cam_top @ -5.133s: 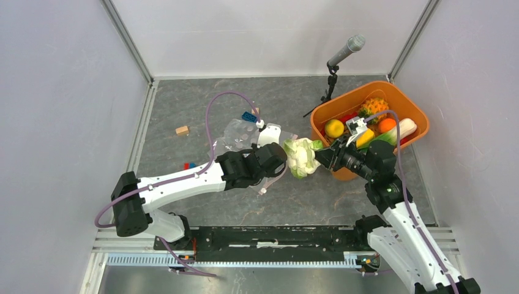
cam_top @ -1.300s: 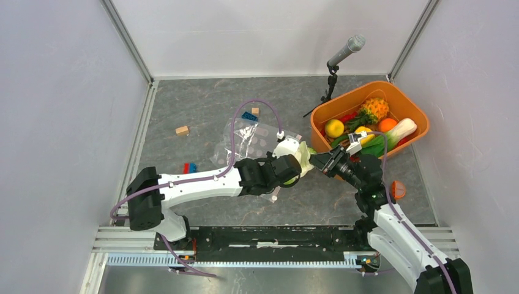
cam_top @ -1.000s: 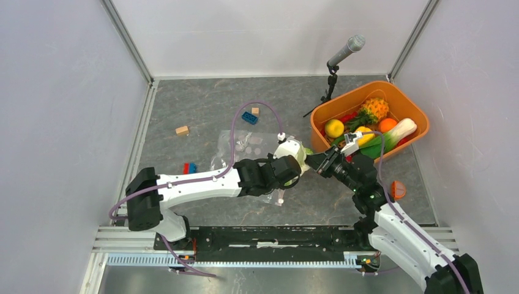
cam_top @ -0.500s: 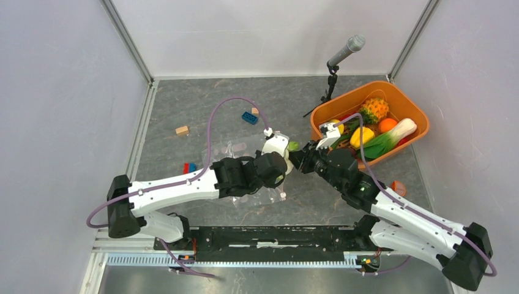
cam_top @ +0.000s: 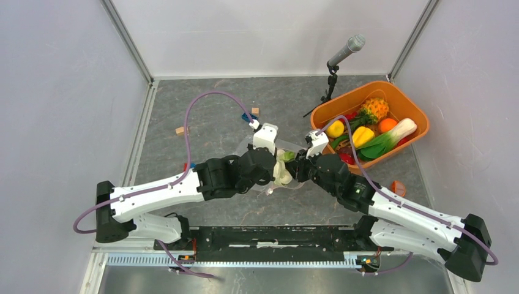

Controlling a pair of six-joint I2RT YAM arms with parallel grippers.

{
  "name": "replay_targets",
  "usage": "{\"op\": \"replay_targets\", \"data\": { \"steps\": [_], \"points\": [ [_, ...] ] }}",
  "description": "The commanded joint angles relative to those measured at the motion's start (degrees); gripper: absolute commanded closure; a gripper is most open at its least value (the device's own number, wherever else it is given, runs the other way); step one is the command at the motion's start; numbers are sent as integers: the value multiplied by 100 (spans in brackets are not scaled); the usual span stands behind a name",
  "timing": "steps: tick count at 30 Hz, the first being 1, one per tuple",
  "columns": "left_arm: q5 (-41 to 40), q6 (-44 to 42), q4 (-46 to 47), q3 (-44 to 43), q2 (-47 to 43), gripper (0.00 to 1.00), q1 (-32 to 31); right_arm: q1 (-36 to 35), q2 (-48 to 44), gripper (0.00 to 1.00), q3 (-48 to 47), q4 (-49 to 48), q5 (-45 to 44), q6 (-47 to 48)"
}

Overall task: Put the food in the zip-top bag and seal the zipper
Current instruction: Place the fake vegetable in the zipper food storage bag.

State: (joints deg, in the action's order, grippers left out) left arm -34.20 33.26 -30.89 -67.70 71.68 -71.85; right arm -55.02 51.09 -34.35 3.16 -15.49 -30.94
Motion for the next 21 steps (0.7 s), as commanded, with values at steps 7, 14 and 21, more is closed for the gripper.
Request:
{"op": "replay_targets", "data": {
  "steps": [7, 14, 21],
  "points": [
    [-320, 336, -61, -170, -255, 98, 106, -27, 2, 46, -1041, -767, 318, 647],
    [175, 209, -322, -308, -1098, 98, 1113, -29, 115, 25, -1979, -81, 1379, 1261],
    [683, -179, -611, -971, -1154, 98, 1823, -28, -733, 26, -1833, 364, 660, 1219]
  ]
}}
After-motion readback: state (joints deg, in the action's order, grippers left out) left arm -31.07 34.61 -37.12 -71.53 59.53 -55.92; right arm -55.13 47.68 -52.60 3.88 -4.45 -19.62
